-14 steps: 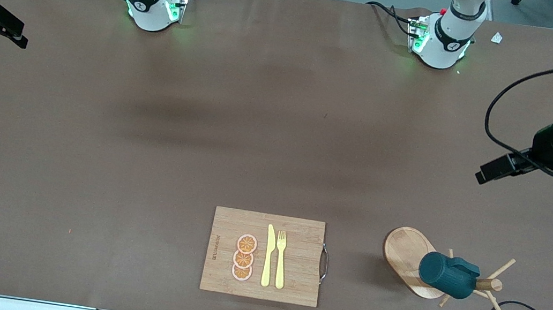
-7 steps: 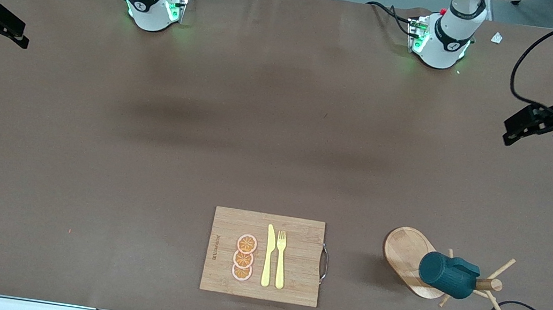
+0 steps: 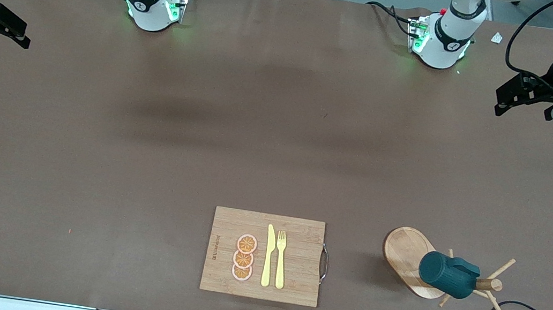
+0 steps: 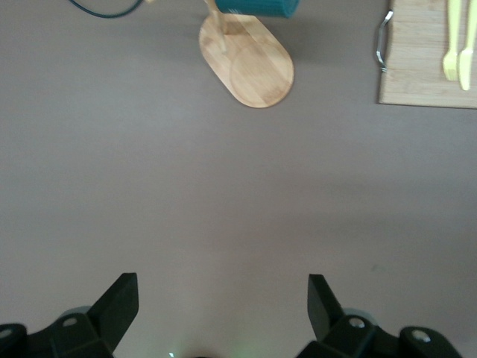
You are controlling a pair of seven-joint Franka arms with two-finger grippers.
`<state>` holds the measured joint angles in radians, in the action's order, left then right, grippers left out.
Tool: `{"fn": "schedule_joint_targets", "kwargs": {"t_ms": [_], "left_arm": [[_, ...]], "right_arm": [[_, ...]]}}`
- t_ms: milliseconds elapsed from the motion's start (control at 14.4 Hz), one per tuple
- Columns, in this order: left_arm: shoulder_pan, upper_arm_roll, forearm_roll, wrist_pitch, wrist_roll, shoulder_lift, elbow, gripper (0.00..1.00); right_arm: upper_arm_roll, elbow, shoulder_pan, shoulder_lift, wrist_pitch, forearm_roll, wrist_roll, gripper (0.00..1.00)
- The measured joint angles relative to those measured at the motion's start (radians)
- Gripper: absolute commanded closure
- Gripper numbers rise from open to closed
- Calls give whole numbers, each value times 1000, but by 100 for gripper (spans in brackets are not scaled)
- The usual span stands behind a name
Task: Pass cup and hang on rack
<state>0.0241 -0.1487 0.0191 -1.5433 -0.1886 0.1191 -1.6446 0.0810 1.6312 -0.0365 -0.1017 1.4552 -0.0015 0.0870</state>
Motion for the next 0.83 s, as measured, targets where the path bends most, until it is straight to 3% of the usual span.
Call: {"fn": "schedule_joint_targets", "kwargs": {"t_ms": [277, 832], "left_arm": [[-3, 11, 8, -1, 95, 0, -1, 0], [-4, 13, -7, 2, 110, 0, 1, 0]], "right_arm": [[0, 0, 0, 0, 0, 0, 0, 0], [0, 0, 0, -1, -8, 0, -11, 0]]}}
